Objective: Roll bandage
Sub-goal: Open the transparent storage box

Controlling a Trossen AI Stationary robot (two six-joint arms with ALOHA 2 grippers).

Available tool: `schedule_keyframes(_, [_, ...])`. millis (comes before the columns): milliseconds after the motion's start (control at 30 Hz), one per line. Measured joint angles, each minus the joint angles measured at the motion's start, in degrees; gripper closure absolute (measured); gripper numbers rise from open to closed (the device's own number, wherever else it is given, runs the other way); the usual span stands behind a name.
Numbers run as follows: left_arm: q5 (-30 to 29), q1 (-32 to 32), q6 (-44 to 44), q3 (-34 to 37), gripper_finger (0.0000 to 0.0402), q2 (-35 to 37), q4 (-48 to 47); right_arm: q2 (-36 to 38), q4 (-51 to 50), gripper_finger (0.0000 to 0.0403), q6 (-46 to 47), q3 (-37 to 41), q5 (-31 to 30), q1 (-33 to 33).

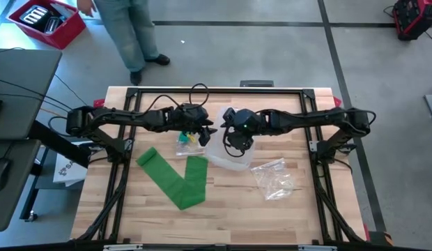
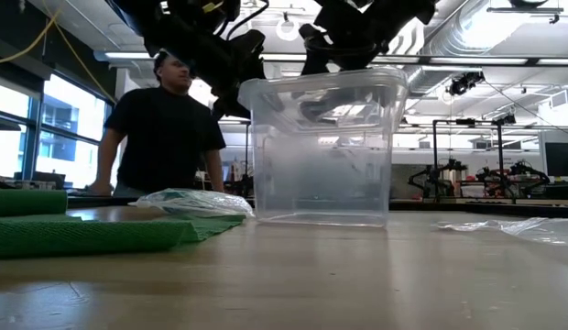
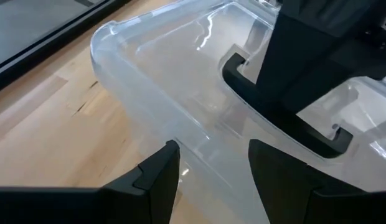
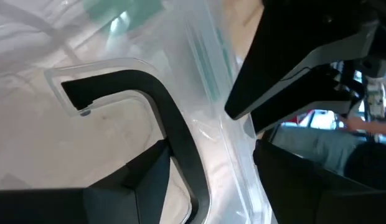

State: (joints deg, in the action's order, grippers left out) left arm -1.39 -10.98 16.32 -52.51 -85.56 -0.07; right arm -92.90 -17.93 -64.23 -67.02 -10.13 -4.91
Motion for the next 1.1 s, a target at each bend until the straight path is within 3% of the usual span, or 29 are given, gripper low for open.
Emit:
schedule_keyframes(400, [-0.07, 0.0, 0.29, 0.0, 0.0218, 0.0, -1.1, 1.75, 1.47, 0.0182, 10.23, 0.11, -5.07, 0.99])
schedule_keyframes(833, [0.45, -0.23, -0.98, -2.4, 0.0218, 3.71, -5.55, 1.87, 2.75, 0.0183, 11.22, 0.11, -5.99, 0.88])
schedule_keyframes(1100, [-0.01, -0.85, -2.05, -2.49, 0.0218, 1.89, -4.44, 1.88, 2.58, 0.0183, 9.79, 0.11, -6.51, 0.81])
